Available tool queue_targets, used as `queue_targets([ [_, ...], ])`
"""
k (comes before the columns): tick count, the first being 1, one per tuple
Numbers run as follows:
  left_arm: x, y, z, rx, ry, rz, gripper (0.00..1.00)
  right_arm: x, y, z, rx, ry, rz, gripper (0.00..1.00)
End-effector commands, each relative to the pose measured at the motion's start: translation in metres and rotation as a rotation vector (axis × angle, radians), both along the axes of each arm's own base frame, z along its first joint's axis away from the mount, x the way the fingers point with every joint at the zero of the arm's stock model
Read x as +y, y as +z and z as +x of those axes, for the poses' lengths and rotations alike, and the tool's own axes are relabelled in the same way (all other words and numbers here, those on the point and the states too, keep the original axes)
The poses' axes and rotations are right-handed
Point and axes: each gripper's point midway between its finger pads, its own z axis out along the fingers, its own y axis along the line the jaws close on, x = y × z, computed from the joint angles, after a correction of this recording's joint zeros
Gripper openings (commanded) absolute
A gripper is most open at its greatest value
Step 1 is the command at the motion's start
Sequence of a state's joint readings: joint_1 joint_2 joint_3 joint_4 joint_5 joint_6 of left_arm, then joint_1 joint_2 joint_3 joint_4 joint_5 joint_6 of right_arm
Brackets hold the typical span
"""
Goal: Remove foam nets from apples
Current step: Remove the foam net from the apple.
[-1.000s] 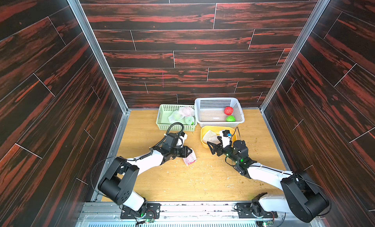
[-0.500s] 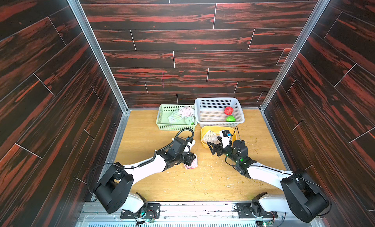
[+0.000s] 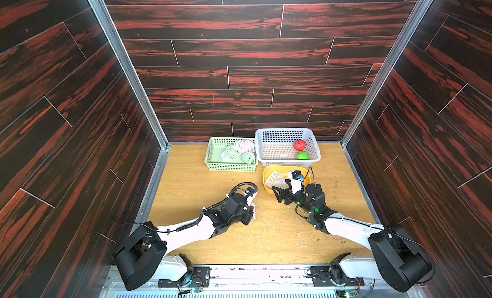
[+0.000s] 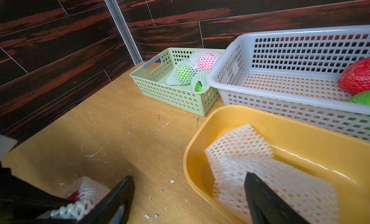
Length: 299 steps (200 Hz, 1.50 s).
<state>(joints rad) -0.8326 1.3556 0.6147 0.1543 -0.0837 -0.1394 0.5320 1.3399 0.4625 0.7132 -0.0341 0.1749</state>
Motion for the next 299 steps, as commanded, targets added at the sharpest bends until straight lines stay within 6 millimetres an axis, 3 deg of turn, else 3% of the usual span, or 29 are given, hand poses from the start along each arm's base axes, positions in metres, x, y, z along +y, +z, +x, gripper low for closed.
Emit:
queue_targets([
  [1, 0.006, 0.002, 0.012, -0.092, 0.037, 0.040, 0.23, 0.002, 0.003, 0.003, -0.010, -0.001, 0.001, 0.89],
  [53, 0.006, 0.017, 0.006, -0.104, 0.030, 0.003, 0.52, 0.004, 0.000, 0.004, -0.002, 0.006, -0.001, 0.90],
  [83, 0.011, 0.042, 0.009, -0.140, 0.059, -0.024, 0.58, 0.003, 0.000, 0.004, -0.003, 0.002, -0.004, 0.90],
  [113, 0.017, 0.059, 0.012, -0.144, 0.106, -0.076, 0.81, 0.003, 0.001, 0.003, -0.002, 0.003, -0.002, 0.89],
  [144, 0.033, 0.044, 0.018, -0.023, 0.172, -0.187, 0.96, 0.004, 0.000, 0.003, -0.001, 0.010, -0.001, 0.90],
  [160, 0.037, 0.030, 0.018, 0.033, 0.174, -0.200, 0.97, 0.005, -0.001, 0.003, 0.001, 0.011, -0.001, 0.90],
  [189, 0.026, 0.016, 0.015, 0.080, 0.126, -0.198, 1.00, 0.004, -0.001, 0.003, 0.003, 0.009, -0.002, 0.90],
  [221, 0.009, 0.010, 0.013, 0.120, 0.061, -0.226, 1.00, 0.004, -0.003, 0.004, 0.007, 0.006, -0.007, 0.90],
  [248, 0.010, -0.004, 0.015, 0.138, 0.077, -0.202, 1.00, 0.005, -0.002, 0.003, 0.007, 0.013, -0.003, 0.90],
  [299, 0.011, -0.007, 0.019, 0.121, 0.073, -0.174, 0.73, 0.004, -0.002, 0.004, 0.008, 0.007, -0.006, 0.89],
])
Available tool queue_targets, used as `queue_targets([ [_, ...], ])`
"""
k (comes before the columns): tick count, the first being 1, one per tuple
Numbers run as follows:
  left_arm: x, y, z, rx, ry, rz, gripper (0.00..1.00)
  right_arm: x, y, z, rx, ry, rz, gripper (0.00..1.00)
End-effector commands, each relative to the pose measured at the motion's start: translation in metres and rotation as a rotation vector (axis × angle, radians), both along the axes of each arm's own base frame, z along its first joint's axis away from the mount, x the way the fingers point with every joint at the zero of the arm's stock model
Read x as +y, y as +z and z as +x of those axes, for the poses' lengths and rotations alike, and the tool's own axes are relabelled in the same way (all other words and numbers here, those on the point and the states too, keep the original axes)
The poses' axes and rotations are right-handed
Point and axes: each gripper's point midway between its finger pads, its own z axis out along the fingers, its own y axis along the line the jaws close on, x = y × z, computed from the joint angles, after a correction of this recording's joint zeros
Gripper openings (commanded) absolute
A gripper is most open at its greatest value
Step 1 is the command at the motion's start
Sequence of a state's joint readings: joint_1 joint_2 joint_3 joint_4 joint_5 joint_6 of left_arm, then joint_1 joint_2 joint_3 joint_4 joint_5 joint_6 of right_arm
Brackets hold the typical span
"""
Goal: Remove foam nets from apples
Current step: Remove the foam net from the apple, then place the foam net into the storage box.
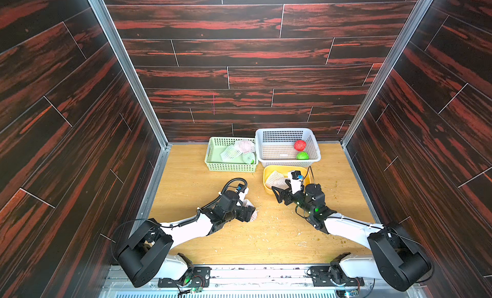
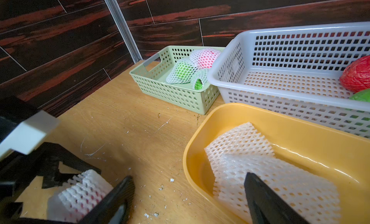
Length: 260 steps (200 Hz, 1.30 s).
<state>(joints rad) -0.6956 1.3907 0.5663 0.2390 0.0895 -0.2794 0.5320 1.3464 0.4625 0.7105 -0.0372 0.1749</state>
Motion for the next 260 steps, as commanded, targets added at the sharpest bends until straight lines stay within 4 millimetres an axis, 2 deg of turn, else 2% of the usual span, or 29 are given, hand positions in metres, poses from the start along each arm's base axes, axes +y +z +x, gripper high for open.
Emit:
queue_targets([
  [1, -0.006, 0.009, 0.005, -0.033, -0.013, -0.016, 0.72, 0.003, 0.001, 0.004, -0.001, 0.002, -0.002, 0.89],
  [16, -0.006, 0.010, 0.005, -0.034, -0.017, -0.016, 0.57, 0.003, 0.000, 0.004, 0.001, 0.001, -0.004, 0.89],
  [42, -0.006, 0.015, 0.005, -0.047, -0.021, -0.019, 0.50, 0.003, 0.001, 0.004, 0.003, -0.002, -0.001, 0.90],
  [68, -0.006, 0.024, 0.005, -0.063, -0.029, -0.018, 0.23, 0.003, 0.000, 0.005, 0.003, -0.005, -0.001, 0.89],
  [82, -0.005, 0.030, 0.005, -0.073, -0.027, -0.013, 0.21, 0.002, 0.002, 0.005, -0.002, -0.007, 0.002, 0.89],
  [105, -0.002, 0.042, 0.006, -0.097, -0.023, -0.007, 0.08, 0.001, 0.006, 0.004, -0.016, -0.011, 0.004, 0.89],
  [114, -0.001, 0.047, 0.006, -0.106, -0.023, 0.000, 0.06, -0.001, 0.008, 0.004, -0.022, -0.022, 0.006, 0.89],
  [146, 0.003, 0.084, 0.012, -0.170, -0.012, 0.014, 0.01, -0.020, 0.028, -0.001, -0.096, -0.101, 0.036, 0.89],
  [172, 0.004, 0.138, 0.035, -0.315, 0.061, -0.020, 0.00, -0.065, 0.042, 0.001, -0.160, -0.332, 0.047, 0.89],
  [188, -0.010, 0.177, 0.051, -0.397, 0.038, -0.033, 0.00, -0.101, 0.047, -0.001, -0.180, -0.517, 0.059, 0.91],
  [205, -0.029, 0.200, 0.075, -0.439, 0.020, -0.017, 0.00, -0.125, 0.046, -0.009, -0.203, -0.626, 0.087, 0.94],
  [240, -0.098, 0.194, 0.125, -0.478, -0.141, 0.202, 0.00, -0.146, 0.049, -0.016, -0.224, -0.719, 0.109, 0.94],
  [254, -0.125, 0.169, 0.148, -0.461, -0.178, 0.281, 0.00, -0.163, 0.053, -0.023, -0.249, -0.803, 0.156, 0.94],
  [256, -0.129, 0.174, 0.151, -0.469, -0.178, 0.276, 0.00, -0.165, 0.053, -0.024, -0.253, -0.810, 0.163, 0.94],
  [260, -0.137, 0.170, 0.156, -0.465, -0.186, 0.277, 0.00, -0.169, 0.053, -0.027, -0.261, -0.827, 0.178, 0.94],
])
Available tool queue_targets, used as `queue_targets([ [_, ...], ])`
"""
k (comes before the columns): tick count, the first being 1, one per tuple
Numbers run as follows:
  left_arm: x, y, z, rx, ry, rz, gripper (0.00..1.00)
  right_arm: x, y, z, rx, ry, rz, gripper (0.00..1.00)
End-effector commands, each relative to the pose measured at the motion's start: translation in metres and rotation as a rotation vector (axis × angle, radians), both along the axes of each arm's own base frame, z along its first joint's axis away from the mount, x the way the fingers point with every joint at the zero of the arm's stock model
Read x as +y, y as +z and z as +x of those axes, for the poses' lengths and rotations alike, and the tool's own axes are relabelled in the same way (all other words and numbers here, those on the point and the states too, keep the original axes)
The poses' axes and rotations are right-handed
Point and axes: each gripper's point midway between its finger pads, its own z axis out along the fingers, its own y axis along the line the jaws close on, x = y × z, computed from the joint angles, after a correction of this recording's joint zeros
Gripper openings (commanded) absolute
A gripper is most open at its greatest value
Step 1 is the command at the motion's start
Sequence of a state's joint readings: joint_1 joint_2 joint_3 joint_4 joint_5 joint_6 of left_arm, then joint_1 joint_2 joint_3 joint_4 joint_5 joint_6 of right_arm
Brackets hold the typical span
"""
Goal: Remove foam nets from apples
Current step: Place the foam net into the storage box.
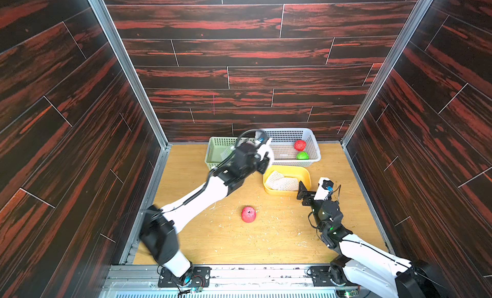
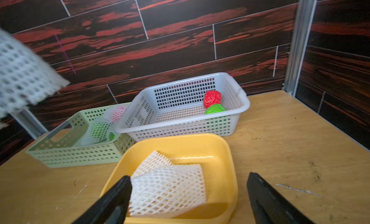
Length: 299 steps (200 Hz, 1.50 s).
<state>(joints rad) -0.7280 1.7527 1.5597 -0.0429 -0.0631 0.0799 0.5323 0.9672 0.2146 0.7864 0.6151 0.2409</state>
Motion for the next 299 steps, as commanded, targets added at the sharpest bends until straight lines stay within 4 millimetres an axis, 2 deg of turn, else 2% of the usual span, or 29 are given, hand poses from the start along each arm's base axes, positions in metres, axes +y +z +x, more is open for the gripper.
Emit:
queue_targets([
  [1, -0.031, -0.056, 0.016, 0.046, -0.057, 0.231, 0.00, -0.035, 0.015, -0.011, -0.091, -0.169, 0.093, 0.94],
  [26, -0.071, -0.074, 0.042, 0.033, -0.088, 0.240, 0.00, -0.051, 0.027, -0.033, -0.217, -0.195, 0.143, 0.94],
  [39, -0.088, -0.085, 0.047, 0.034, -0.120, 0.275, 0.00, -0.056, 0.031, -0.040, -0.251, -0.196, 0.161, 0.94],
  [61, -0.107, -0.100, 0.060, -0.004, -0.115, 0.321, 0.00, -0.054, 0.031, -0.038, -0.239, -0.186, 0.162, 0.94],
  [67, -0.112, -0.109, 0.060, 0.006, -0.131, 0.349, 0.00, -0.053, 0.030, -0.037, -0.233, -0.185, 0.157, 0.94],
  [88, -0.125, -0.120, 0.065, -0.003, -0.144, 0.374, 0.00, -0.049, 0.029, -0.033, -0.225, -0.177, 0.147, 0.94],
  [138, -0.147, -0.153, 0.057, -0.046, -0.186, 0.494, 0.00, -0.045, 0.029, -0.032, -0.219, -0.157, 0.148, 0.94],
  [183, -0.153, -0.175, 0.030, -0.023, -0.240, 0.571, 0.00, -0.043, 0.028, -0.030, -0.212, -0.148, 0.136, 0.94],
  [188, -0.154, -0.177, 0.027, -0.022, -0.245, 0.576, 0.04, -0.042, 0.028, -0.030, -0.211, -0.145, 0.134, 0.94],
  [194, -0.154, -0.180, 0.026, -0.020, -0.243, 0.575, 0.14, -0.041, 0.028, -0.030, -0.211, -0.141, 0.135, 0.94],
  [205, -0.155, -0.185, 0.022, -0.018, -0.252, 0.574, 0.44, -0.040, 0.027, -0.030, -0.208, -0.131, 0.135, 0.94],
  [214, -0.155, -0.187, 0.020, -0.017, -0.252, 0.583, 0.61, -0.039, 0.027, -0.029, -0.206, -0.126, 0.135, 0.94],
  [221, -0.155, -0.184, 0.020, -0.027, -0.241, 0.582, 0.69, -0.037, 0.027, -0.028, -0.204, -0.122, 0.131, 0.94],
  [243, -0.159, -0.166, 0.015, -0.044, -0.239, 0.549, 0.75, -0.035, 0.029, -0.027, -0.205, -0.115, 0.124, 0.94],
  [281, -0.155, -0.106, 0.006, -0.097, -0.225, 0.440, 0.82, -0.034, 0.031, -0.027, -0.205, -0.105, 0.117, 0.94],
  [299, -0.150, -0.083, 0.002, -0.147, -0.219, 0.396, 0.90, -0.030, 0.031, -0.026, -0.201, -0.089, 0.110, 0.94],
])
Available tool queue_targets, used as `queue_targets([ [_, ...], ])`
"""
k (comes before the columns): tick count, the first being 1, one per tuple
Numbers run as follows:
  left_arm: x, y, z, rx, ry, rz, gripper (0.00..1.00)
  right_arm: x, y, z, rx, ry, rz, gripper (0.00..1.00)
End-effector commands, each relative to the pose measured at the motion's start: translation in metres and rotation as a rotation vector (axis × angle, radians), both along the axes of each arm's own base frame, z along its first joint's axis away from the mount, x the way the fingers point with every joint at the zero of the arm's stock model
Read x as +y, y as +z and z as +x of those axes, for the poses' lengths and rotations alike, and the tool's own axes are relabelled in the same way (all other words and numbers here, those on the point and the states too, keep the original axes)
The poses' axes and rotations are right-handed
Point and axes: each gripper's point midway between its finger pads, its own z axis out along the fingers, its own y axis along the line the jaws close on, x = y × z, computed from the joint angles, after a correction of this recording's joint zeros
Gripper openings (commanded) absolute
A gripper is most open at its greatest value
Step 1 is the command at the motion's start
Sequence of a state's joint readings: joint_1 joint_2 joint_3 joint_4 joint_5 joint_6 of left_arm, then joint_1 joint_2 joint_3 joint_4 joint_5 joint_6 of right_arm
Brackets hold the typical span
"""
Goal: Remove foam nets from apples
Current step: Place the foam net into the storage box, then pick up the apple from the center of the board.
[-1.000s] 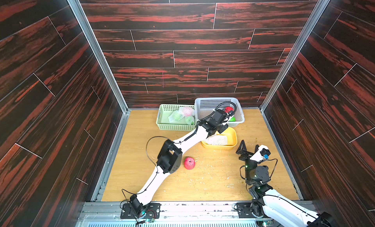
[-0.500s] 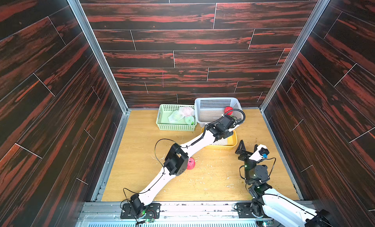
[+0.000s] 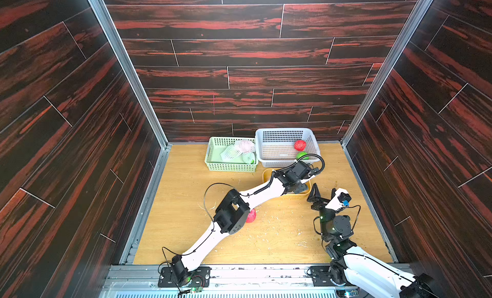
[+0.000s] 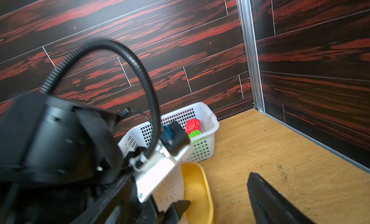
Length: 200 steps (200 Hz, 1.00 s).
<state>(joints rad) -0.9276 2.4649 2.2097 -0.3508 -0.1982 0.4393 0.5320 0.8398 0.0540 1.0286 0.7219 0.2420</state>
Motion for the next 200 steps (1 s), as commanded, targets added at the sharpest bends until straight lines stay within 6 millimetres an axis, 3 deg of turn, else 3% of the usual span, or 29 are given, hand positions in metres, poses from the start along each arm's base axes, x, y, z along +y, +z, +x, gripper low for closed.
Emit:
queue_targets([
  [1, 0.002, 0.106, -0.004, -0.129, -0.008, -0.185, 0.90, 0.005, 0.014, 0.003, -0.024, 0.018, -0.005, 0.94],
  [38, 0.012, 0.137, -0.019, -0.148, -0.044, -0.252, 0.99, 0.006, 0.010, 0.005, -0.013, 0.015, -0.015, 0.94],
  [67, 0.025, 0.134, -0.032, -0.146, -0.079, -0.286, 1.00, 0.009, 0.009, 0.007, -0.010, 0.025, -0.024, 0.94],
  [102, 0.041, 0.109, -0.014, -0.076, -0.022, -0.305, 0.98, 0.015, 0.009, 0.010, -0.003, 0.047, -0.033, 0.94],
  [130, 0.058, 0.131, -0.017, -0.080, 0.005, -0.437, 0.96, 0.023, 0.009, 0.015, 0.007, 0.074, -0.074, 0.94],
  [152, 0.087, 0.167, -0.021, -0.072, 0.054, -0.597, 0.93, 0.049, 0.011, 0.024, 0.013, 0.195, -0.145, 0.97],
  [168, 0.115, 0.182, -0.027, -0.067, 0.093, -0.692, 0.92, 0.072, 0.014, 0.032, 0.028, 0.299, -0.180, 0.99],
  [171, 0.122, 0.196, -0.032, -0.084, 0.093, -0.722, 0.93, 0.077, 0.013, 0.033, 0.034, 0.326, -0.194, 0.99],
  [187, 0.153, 0.205, -0.043, -0.110, 0.137, -0.779, 0.93, 0.105, 0.014, 0.035, 0.052, 0.464, -0.234, 0.99],
  [200, 0.181, 0.201, -0.045, -0.104, 0.216, -0.797, 0.93, 0.126, 0.017, 0.035, 0.066, 0.575, -0.256, 0.99],
])
